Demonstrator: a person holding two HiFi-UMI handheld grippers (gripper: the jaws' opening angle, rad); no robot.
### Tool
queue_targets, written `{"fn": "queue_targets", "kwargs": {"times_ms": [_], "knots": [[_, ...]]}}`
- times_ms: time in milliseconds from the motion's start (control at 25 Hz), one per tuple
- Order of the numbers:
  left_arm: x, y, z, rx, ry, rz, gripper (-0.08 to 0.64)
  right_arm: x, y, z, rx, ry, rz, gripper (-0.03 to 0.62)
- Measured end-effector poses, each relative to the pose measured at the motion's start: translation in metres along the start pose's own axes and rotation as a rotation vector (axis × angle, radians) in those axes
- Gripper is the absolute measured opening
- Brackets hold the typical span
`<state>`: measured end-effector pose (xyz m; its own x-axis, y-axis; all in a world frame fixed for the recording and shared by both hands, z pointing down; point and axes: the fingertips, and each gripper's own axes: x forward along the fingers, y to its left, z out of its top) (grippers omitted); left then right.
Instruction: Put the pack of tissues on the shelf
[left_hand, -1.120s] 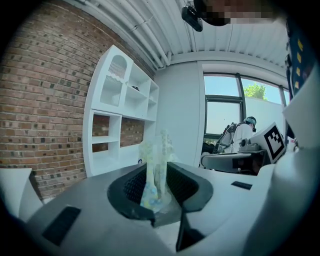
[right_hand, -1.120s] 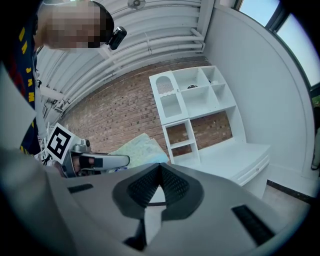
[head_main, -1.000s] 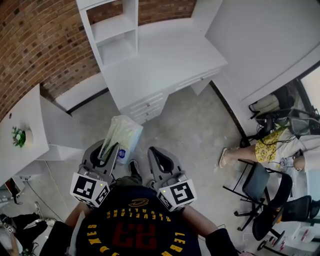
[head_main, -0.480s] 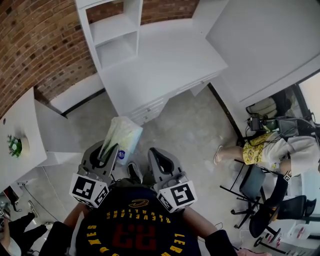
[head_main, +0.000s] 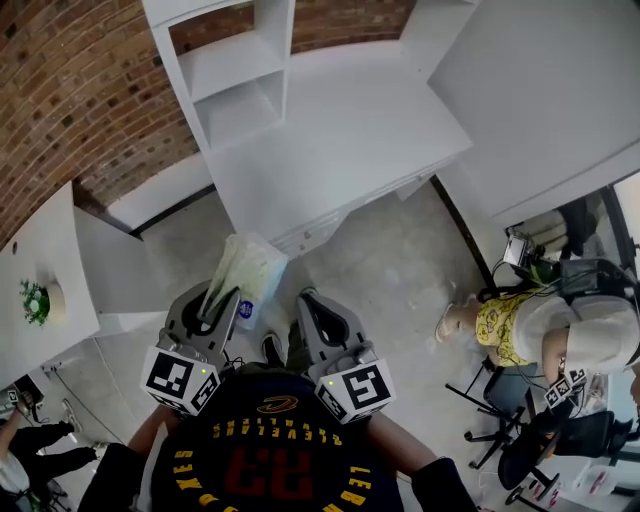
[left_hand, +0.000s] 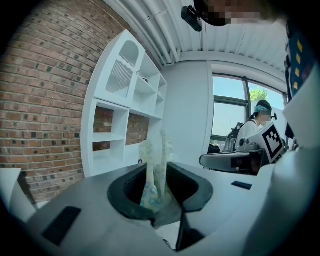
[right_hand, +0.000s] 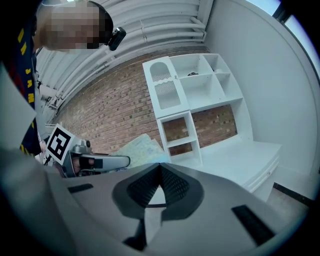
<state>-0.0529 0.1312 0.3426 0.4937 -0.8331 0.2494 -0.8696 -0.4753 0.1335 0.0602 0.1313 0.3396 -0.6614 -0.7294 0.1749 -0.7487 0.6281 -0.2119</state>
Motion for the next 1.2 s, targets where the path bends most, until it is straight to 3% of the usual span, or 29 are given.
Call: {"fn": "queue_targets", "kwargs": {"times_ms": [840, 1200], "knots": [[0.156, 0.076, 0.055, -0.04, 0.017, 0.219, 0.095, 0.131, -0.14, 0.06, 0.03, 0.042, 0.197, -0.005], [0.192, 0.098, 0.061, -0.036, 0.046, 0.281, 0.094, 0.161, -0.183, 0.068, 0.05, 0.019, 0.203, -0.005]]}}
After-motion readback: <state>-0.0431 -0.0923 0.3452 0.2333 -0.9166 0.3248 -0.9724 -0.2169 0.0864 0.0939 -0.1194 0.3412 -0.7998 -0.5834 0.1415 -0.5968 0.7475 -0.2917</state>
